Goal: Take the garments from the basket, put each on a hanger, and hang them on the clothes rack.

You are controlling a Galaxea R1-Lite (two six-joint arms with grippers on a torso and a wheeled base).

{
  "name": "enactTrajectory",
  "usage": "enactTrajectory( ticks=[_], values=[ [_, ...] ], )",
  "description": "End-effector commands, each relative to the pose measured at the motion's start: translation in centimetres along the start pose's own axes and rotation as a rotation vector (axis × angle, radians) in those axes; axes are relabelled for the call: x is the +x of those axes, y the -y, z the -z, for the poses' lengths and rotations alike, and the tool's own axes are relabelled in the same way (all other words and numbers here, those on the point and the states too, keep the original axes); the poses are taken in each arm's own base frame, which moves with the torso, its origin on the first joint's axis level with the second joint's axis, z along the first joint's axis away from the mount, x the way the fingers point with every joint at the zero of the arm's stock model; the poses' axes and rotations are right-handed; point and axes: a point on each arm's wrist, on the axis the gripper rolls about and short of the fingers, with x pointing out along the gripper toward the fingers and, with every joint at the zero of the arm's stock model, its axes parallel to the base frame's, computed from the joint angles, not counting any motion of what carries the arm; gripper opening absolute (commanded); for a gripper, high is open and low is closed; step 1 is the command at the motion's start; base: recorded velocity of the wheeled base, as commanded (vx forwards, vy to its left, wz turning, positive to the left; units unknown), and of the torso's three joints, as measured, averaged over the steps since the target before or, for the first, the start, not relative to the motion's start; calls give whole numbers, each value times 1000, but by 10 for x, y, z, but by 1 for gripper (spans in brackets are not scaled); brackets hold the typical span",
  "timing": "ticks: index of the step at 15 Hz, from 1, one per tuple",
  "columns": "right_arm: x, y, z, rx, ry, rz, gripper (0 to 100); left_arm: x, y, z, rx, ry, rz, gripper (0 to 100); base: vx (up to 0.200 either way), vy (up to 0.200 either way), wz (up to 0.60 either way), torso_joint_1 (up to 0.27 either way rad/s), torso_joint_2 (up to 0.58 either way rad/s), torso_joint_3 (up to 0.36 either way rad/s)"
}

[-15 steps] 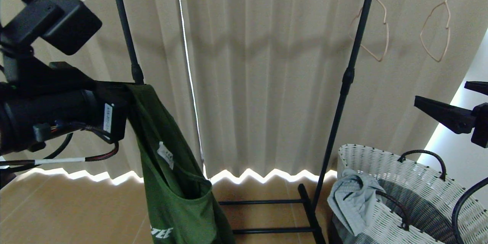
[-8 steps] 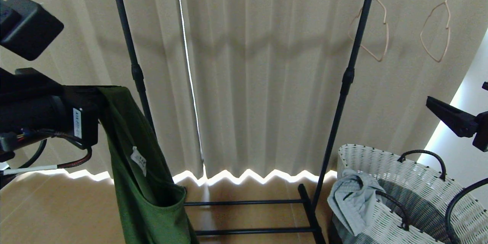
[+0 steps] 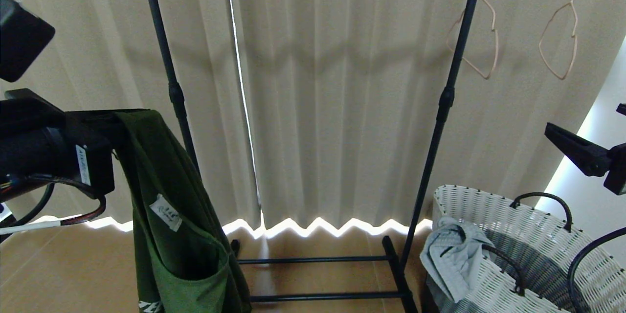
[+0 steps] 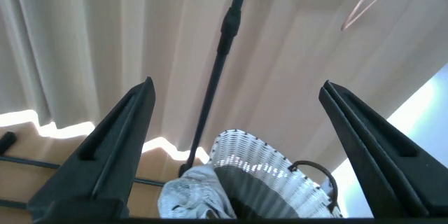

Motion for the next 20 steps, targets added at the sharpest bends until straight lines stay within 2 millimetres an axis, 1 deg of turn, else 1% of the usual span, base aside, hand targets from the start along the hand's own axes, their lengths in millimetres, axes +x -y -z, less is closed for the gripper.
enactTrajectory(
  ticks=[1,6,7,10,12,20],
  values=[
    [1,0,0,-1,0,-1,100,0,0,1,-1,-2,-1,0,0,0,0,0,0,0],
    [1,0,0,-1,0,-7,100,-4,-1,0,-3,8,-6,0,0,0,0,0,0,0],
    [1,0,0,-3,-3,-6,100,-4,-1,0,-3,8,-6,0,0,0,0,41,-144,-119],
    [3,3,10,-31,-70,19,100,-5,-1,0,-2,11,-8,0,0,0,0,48,-248,-255],
    [2,5,12,-43,-119,28,100,-6,-1,0,-2,11,-8,0,0,0,0,183,-483,-303],
    [9,5,17,-49,-154,29,100,-11,-1,6,-3,6,-15,0,0,0,0,176,-494,-288]
  ],
)
